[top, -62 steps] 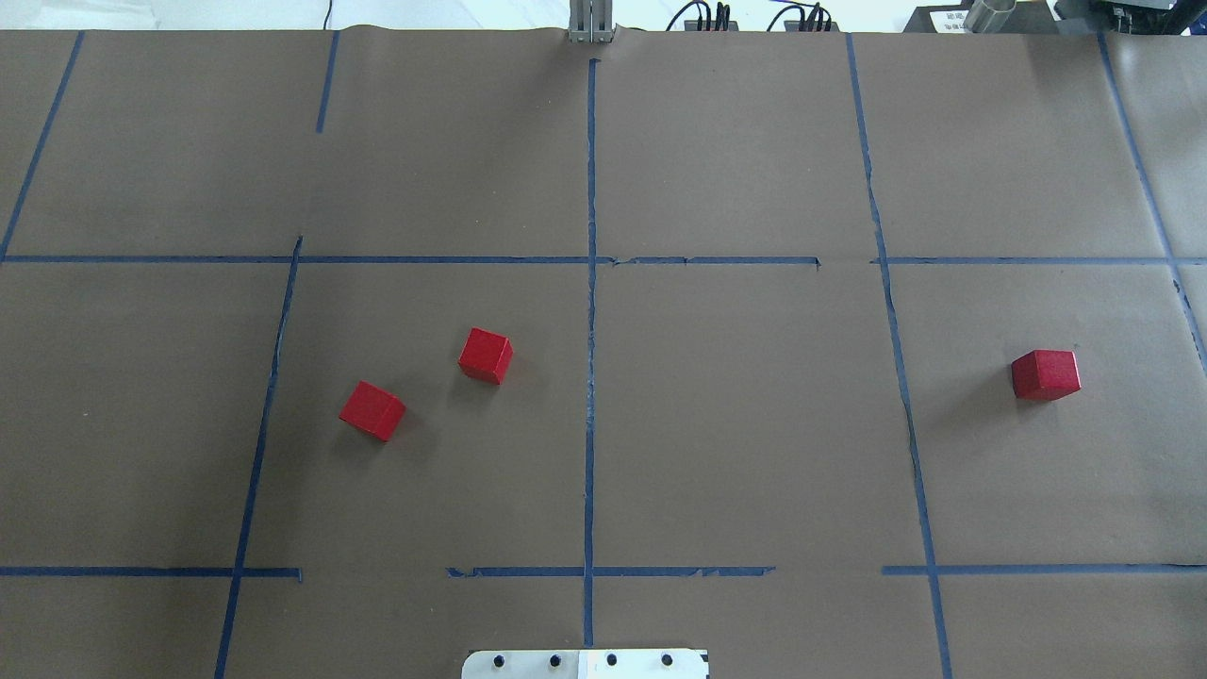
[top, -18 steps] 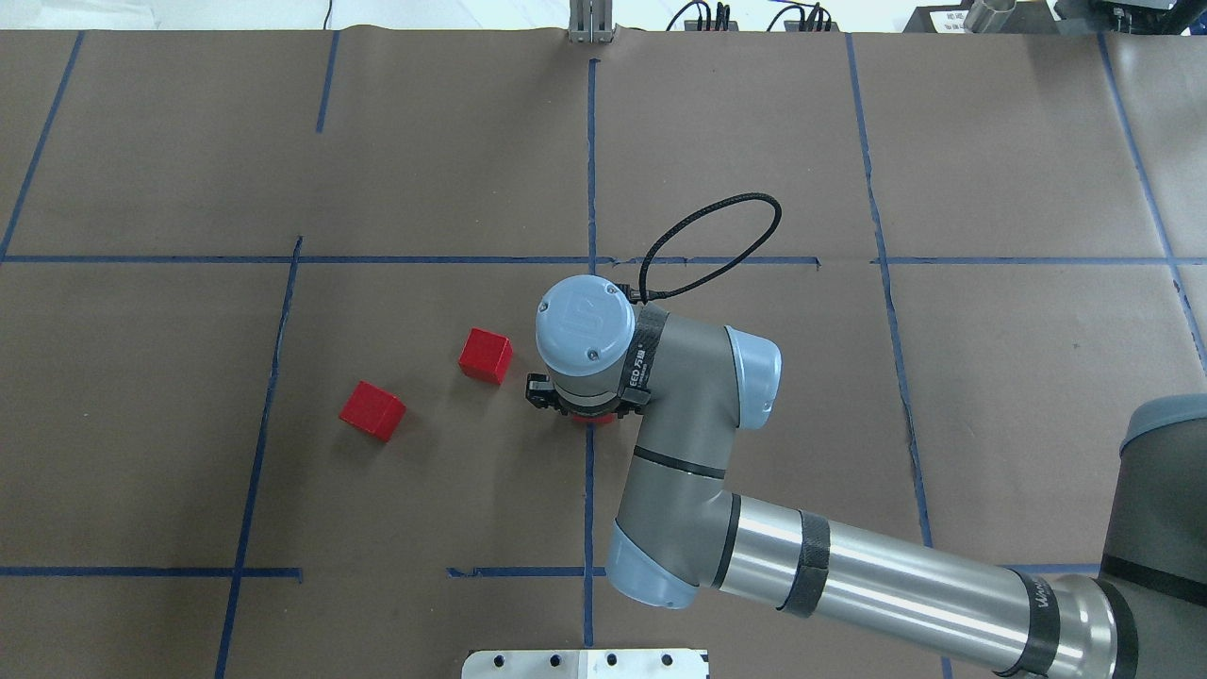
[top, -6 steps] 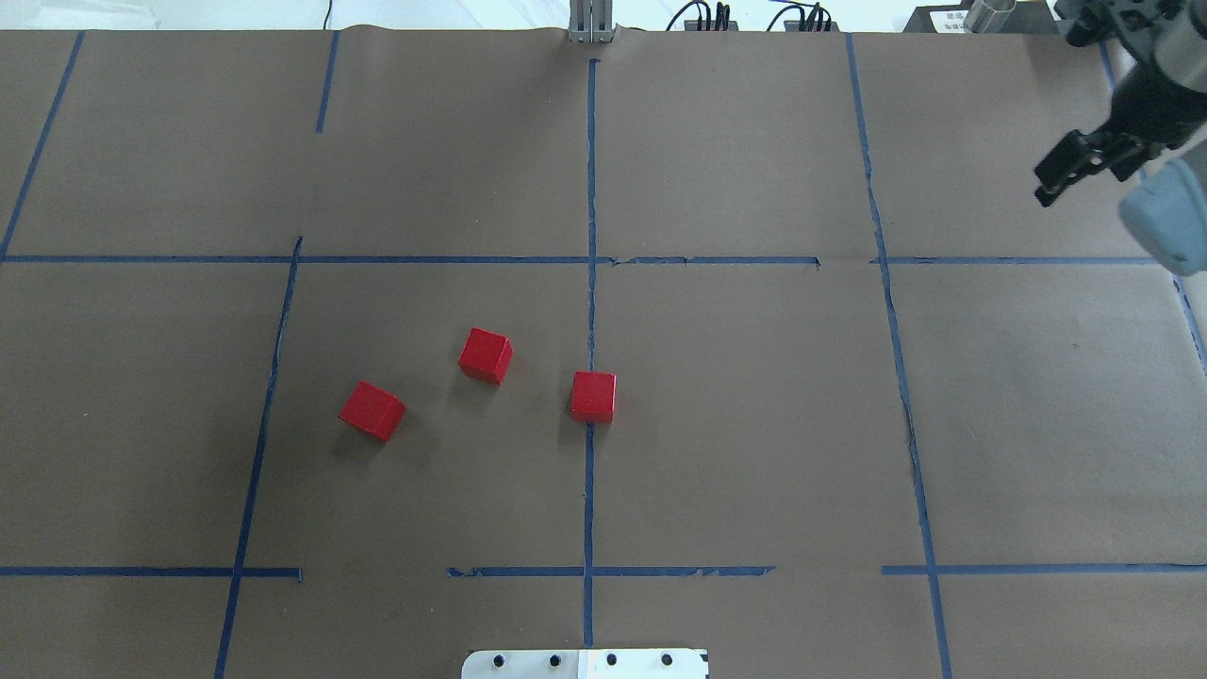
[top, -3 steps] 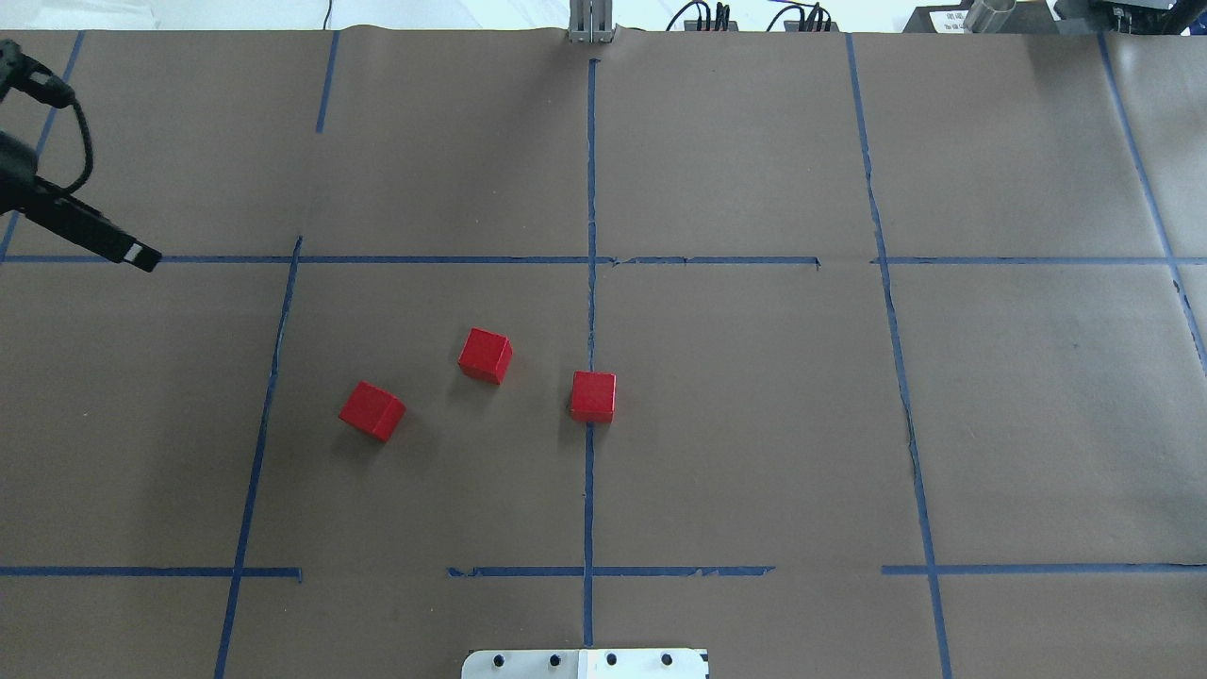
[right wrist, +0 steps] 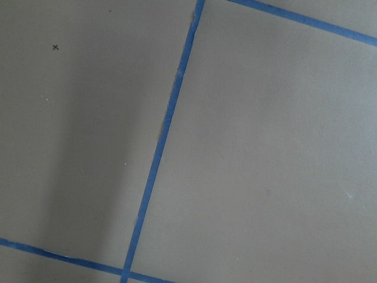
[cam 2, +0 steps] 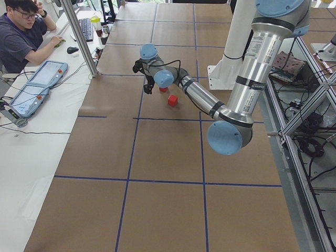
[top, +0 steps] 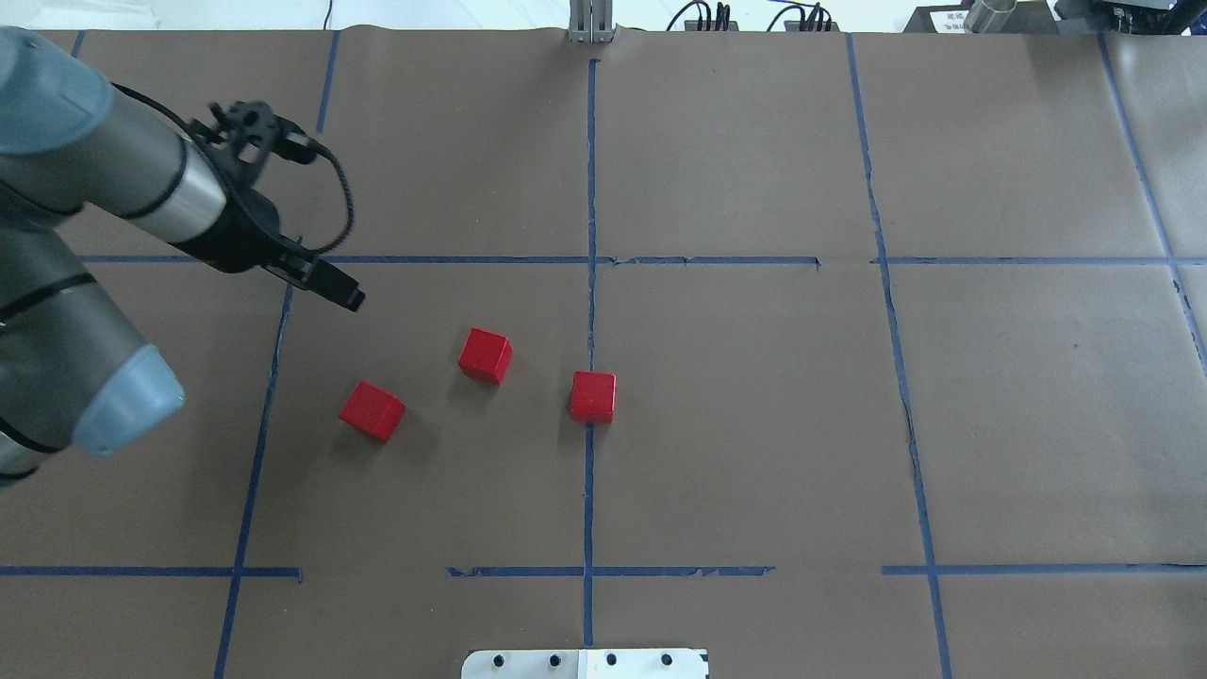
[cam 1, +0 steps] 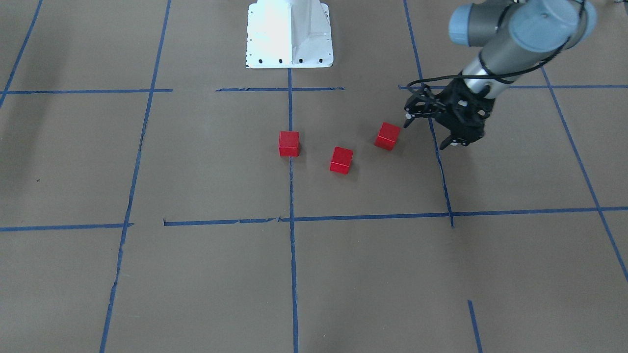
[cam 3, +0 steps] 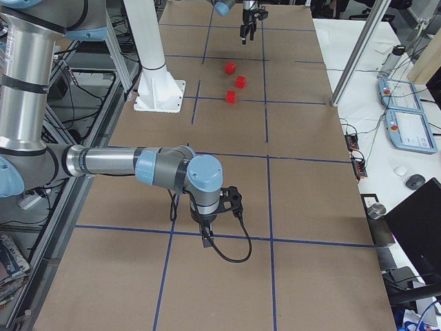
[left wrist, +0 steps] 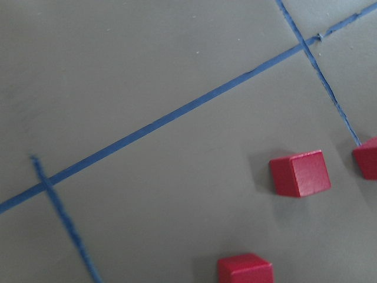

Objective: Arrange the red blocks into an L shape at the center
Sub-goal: 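Reach the left gripper to the farther red cube and grasp it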

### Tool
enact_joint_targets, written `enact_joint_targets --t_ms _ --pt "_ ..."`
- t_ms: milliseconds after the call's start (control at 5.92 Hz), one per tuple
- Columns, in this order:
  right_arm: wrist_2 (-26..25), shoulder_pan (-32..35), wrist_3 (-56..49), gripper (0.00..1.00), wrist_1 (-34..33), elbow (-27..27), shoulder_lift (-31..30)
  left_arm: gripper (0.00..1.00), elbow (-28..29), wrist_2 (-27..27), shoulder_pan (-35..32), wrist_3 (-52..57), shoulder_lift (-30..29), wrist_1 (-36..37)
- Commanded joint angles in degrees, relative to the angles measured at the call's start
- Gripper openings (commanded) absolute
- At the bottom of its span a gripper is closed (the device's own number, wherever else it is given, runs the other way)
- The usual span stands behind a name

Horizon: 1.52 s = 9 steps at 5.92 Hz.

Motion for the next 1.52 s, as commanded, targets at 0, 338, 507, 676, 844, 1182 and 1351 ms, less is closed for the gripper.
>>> enact_joint_targets --t_ms 0,338,507,676,844,1182,1351 --pt "0.33 0.2 0.81 1.0 0.01 0.25 -0.32 1.0 3.99 8.01 9.17 -7.79 -5.78 0.47" --pt "0.33 0.2 0.73 1.0 0.01 0.25 -0.32 1.0 10.42 8.1 11.47 -19.62 -10.27 0.47" --pt "0.33 0.2 0.72 1.0 0.01 0.25 -0.32 1.0 11.83 8.36 11.74 -21.51 -11.06 0.47" --pt "0.24 0.2 0.72 1.0 0.01 0.25 -0.32 1.0 12.19 10.8 12.18 -21.52 -11.07 0.47" --pt "0.33 0.2 0.72 1.0 0.01 0.25 -0.32 1.0 12.54 11.08 12.19 -21.44 -11.07 1.25" --pt "0.24 0.2 0.55 1.0 0.01 0.25 -0.32 1.0 16.56 11.18 12.8 -21.44 -14.04 1.26" --pt "0.24 0.2 0.46 1.0 0.01 0.17 -0.32 1.0 18.24 11.18 12.89 -21.18 -14.93 1.17"
